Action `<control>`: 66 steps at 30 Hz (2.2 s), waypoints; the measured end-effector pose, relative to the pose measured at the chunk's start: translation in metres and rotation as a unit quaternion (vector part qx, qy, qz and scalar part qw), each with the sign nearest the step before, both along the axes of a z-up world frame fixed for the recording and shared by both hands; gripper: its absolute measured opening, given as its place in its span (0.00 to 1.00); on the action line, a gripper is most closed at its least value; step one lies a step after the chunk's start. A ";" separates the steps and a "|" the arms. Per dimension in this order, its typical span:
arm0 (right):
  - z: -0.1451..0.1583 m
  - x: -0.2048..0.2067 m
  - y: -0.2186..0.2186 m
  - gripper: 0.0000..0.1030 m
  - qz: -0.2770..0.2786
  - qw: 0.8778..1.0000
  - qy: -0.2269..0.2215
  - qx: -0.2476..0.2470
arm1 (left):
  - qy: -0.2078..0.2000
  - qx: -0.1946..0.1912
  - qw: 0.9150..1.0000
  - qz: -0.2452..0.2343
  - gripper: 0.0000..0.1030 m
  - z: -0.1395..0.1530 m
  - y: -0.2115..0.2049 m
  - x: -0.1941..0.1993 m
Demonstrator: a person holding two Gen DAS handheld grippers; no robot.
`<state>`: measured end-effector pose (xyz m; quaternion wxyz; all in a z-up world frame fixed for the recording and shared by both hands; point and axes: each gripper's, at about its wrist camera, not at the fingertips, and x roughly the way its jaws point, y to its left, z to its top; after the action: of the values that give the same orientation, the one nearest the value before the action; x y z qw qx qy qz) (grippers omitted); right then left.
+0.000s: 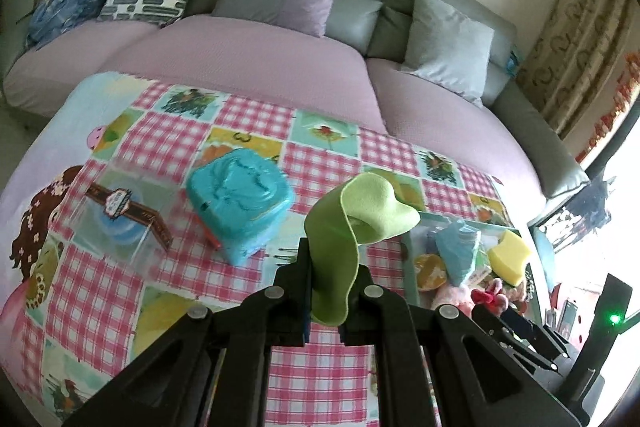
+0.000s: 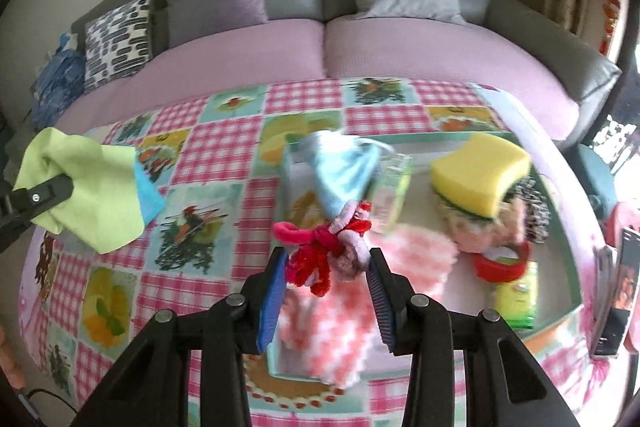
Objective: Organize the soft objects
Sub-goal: 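Carry the plush toy with the right tool while the left tool carries the cloth to the tray, then open the right tool to drop the plush toy while the left tool releases the cloth in the tray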
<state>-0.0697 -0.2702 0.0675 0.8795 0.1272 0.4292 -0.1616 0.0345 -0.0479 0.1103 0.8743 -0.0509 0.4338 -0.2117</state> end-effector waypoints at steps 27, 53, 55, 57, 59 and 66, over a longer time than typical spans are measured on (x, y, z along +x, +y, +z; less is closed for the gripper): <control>-0.015 -0.063 -0.093 0.43 -0.110 0.994 0.015 0.016 | 0.012 0.033 0.977 -0.208 0.09 -0.017 -0.146 -0.073; -0.062 -0.045 -0.085 0.46 -0.072 0.993 0.089 0.039 | 0.153 0.088 0.963 -0.202 0.15 -0.116 -0.183 -0.048; -0.060 -0.047 -0.084 0.49 -0.073 0.993 0.087 0.038 | 0.153 0.089 0.963 -0.201 0.23 -0.112 -0.180 -0.048; -0.058 -0.047 -0.084 0.50 -0.074 0.993 0.087 0.037 | 0.150 0.087 0.965 -0.199 0.32 -0.106 -0.177 -0.047; -0.056 -0.048 -0.085 0.53 -0.074 0.993 0.086 0.035 | 0.142 0.083 0.966 -0.199 0.37 -0.099 -0.173 -0.049; -0.046 -0.050 -0.083 0.60 -0.077 0.994 0.076 0.030 | 0.117 0.069 0.973 -0.188 0.37 -0.075 -0.157 -0.047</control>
<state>-0.1197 -0.3534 0.0216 0.8250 0.1736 0.4882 -0.2256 -0.0126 -0.2054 0.0354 0.7638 0.0672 0.5481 -0.3342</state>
